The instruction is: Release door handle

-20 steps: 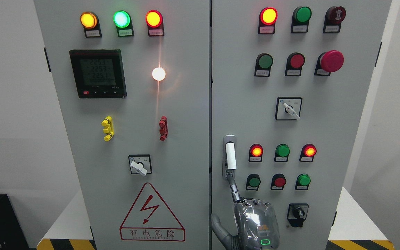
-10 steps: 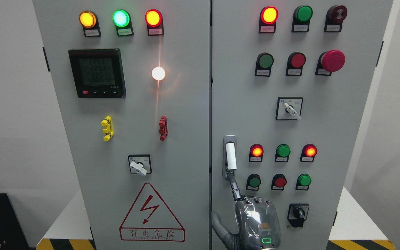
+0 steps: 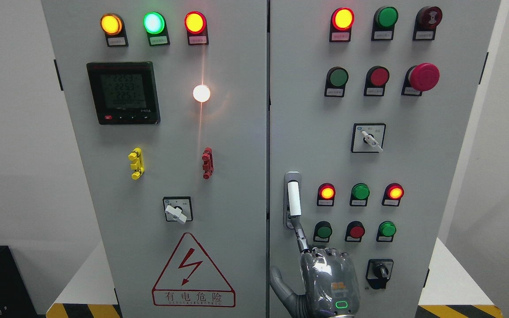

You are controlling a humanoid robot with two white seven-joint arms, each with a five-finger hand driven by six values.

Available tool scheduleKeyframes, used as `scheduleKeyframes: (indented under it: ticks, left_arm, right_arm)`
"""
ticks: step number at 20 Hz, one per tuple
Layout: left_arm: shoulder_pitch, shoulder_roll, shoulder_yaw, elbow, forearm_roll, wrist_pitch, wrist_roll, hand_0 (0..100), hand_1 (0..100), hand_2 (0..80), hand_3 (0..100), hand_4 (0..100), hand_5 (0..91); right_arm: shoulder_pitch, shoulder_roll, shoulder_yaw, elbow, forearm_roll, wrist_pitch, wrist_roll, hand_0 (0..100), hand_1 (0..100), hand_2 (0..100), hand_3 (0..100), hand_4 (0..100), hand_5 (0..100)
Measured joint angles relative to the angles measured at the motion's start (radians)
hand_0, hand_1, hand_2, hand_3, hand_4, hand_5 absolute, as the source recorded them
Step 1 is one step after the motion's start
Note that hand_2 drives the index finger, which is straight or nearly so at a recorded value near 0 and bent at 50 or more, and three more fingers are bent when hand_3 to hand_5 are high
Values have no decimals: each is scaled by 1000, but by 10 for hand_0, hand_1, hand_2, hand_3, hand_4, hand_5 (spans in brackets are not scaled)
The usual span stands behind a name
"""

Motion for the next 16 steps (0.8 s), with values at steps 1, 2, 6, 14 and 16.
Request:
scheduleKeyframes:
  ticks: [1, 2, 6, 14, 16]
  left_arm:
    - [0, 0, 0, 0, 0, 0, 0, 120, 556, 0, 0, 0, 0]
    - [0, 0, 0, 0, 0, 0, 0, 120, 556, 0, 0, 0, 0]
    - [0, 0, 0, 0, 0, 0, 0, 120, 556, 0, 0, 0, 0]
    - [0, 0, 0, 0, 0, 0, 0, 120, 556, 0, 0, 0, 0]
    - [0, 0, 0, 0, 0, 0, 0, 120, 556, 0, 0, 0, 0]
  right_arm:
    - [1, 0, 0, -2, 0, 0, -1, 374, 225, 122, 809, 858, 940]
    - [1, 0, 1, -4, 0, 0, -1, 376, 227, 149, 796, 851, 931]
    - [4, 0, 1, -12, -1, -1, -3, 387, 229, 202, 781, 843, 921]
    - [19, 0, 0, -38, -3, -6, -3, 425, 247, 322, 770, 826, 905]
    - [23, 0, -1, -45, -3, -6, -4, 425, 252, 372, 796, 825, 904]
